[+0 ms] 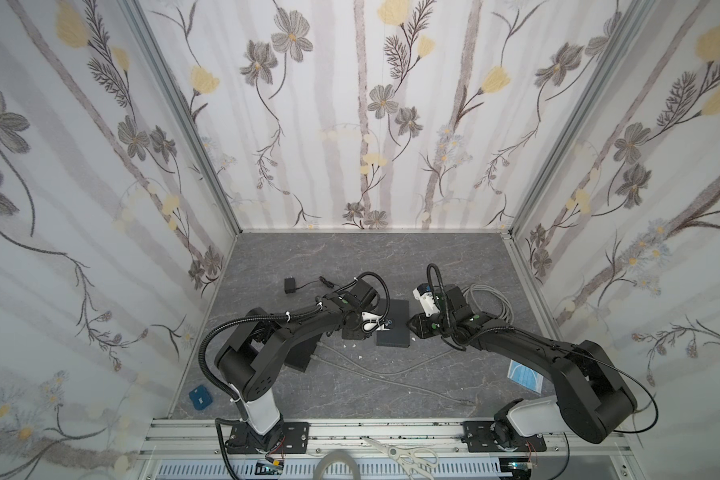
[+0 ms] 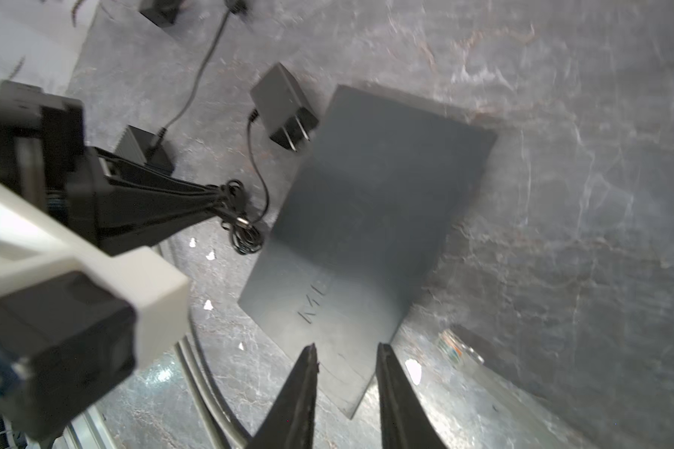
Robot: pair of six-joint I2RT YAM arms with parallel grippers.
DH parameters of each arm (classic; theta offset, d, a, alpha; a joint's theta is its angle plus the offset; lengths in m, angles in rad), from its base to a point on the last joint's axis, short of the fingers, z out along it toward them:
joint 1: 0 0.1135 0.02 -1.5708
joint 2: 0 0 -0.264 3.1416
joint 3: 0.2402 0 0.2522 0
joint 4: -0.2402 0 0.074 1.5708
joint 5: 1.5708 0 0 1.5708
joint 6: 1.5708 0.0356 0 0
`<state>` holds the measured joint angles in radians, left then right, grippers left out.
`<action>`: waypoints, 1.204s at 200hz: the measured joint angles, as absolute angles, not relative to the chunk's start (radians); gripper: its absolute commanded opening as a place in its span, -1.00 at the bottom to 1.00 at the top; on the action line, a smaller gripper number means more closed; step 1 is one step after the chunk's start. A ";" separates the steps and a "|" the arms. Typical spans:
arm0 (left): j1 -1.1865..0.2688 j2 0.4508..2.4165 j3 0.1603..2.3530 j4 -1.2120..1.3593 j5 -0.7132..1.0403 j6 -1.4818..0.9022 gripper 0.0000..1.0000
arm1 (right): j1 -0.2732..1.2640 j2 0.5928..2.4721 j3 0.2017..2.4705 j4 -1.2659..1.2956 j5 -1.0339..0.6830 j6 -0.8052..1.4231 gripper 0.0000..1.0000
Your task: Insert the plug into the switch port
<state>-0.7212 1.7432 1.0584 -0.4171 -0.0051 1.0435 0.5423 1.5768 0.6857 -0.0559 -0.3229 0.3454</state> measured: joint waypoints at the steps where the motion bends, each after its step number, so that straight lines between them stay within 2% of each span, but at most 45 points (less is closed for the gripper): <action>1: -0.723 1.744 1.058 -0.417 -0.006 1.043 -1.00 | 0.542 1.577 0.684 -0.055 -0.323 0.347 -0.43; 79: -0.842 1.805 1.114 -0.440 -0.064 0.990 -1.00 | 0.543 1.583 0.631 0.023 -0.321 0.392 -0.41; 130: -0.850 1.745 1.117 -0.486 -0.045 0.937 -1.00 | 0.540 1.586 0.623 0.025 -0.287 0.392 -0.41; 161: -0.886 1.714 1.130 -0.550 -0.091 0.875 -1.00 | 0.536 1.580 0.624 0.020 -0.276 0.383 -0.40; 192: -0.885 1.725 1.145 -0.574 -0.223 0.743 -1.00 | 0.535 1.558 0.618 0.014 -0.255 0.371 -0.40; 241: -0.760 1.721 1.116 -0.524 -0.545 0.680 -1.00 | 0.535 1.532 0.610 -0.005 -0.257 0.357 -0.40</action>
<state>-0.7601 1.7210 1.1156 -0.5240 -0.5449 0.6804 0.5354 1.5318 0.6102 -0.0051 -0.2565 0.3569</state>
